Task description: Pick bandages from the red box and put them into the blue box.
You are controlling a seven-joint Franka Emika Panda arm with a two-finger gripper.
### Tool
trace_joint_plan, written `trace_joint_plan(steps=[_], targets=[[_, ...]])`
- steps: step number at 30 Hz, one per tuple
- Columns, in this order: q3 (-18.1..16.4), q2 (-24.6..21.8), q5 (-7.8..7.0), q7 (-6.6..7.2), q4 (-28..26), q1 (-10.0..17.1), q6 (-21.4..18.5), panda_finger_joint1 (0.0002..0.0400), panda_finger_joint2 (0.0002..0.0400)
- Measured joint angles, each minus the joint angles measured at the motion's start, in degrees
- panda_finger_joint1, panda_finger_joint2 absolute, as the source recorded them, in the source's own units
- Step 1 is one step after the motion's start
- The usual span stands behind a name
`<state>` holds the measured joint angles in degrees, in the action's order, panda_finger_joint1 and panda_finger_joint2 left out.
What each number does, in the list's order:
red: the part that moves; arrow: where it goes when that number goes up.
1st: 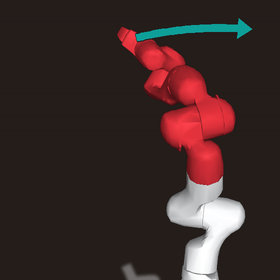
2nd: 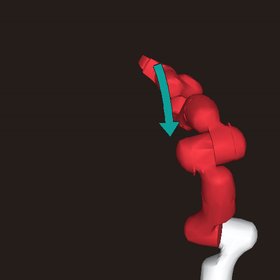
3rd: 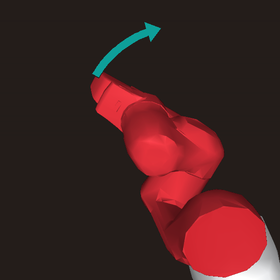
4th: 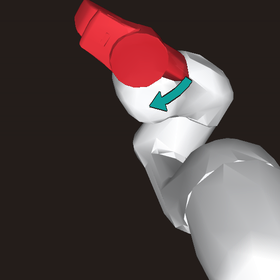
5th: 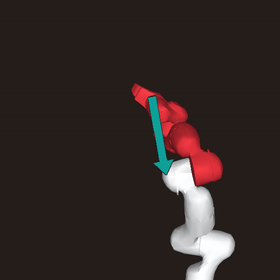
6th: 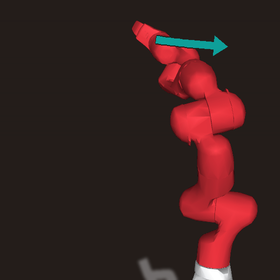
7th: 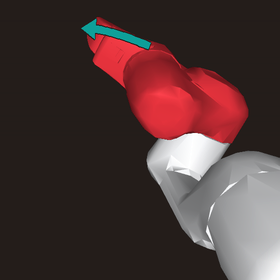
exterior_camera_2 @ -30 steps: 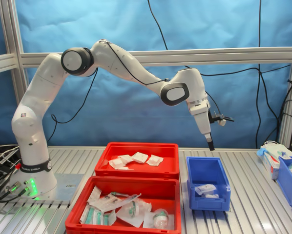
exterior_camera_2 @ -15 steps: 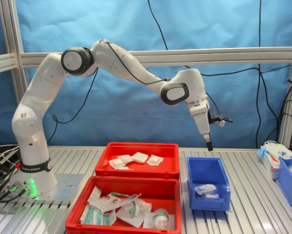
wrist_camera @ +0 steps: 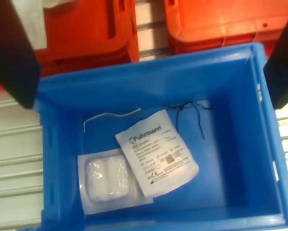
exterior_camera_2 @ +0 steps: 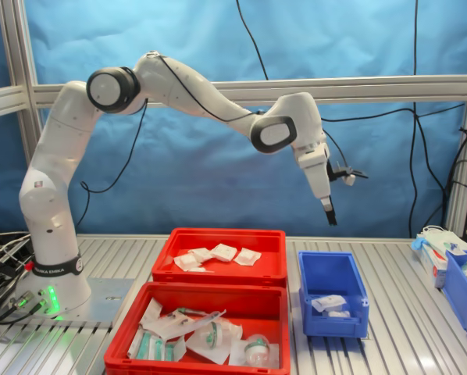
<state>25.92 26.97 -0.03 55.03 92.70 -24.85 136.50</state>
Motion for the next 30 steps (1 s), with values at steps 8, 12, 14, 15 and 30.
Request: trace_joint_plan(steps=[8,12,14,15,30], targets=[[-1.17,-5.23,0.00,0.00,4.55,0.22,-0.18,0.0400,0.0400],[-4.77,-8.23,0.00,0.00,7.07,2.72,-1.12,0.0400,0.0400],[-6.39,-9.14,0.00,0.00,7.62,3.97,-2.21,0.0400,0.0400],[-7.25,-9.61,0.00,0.00,7.87,4.64,-2.86,0.0400,0.0400],[-22.15,-17.59,0.00,0.00,11.00,18.65,-11.39,0.0400,0.0400]])
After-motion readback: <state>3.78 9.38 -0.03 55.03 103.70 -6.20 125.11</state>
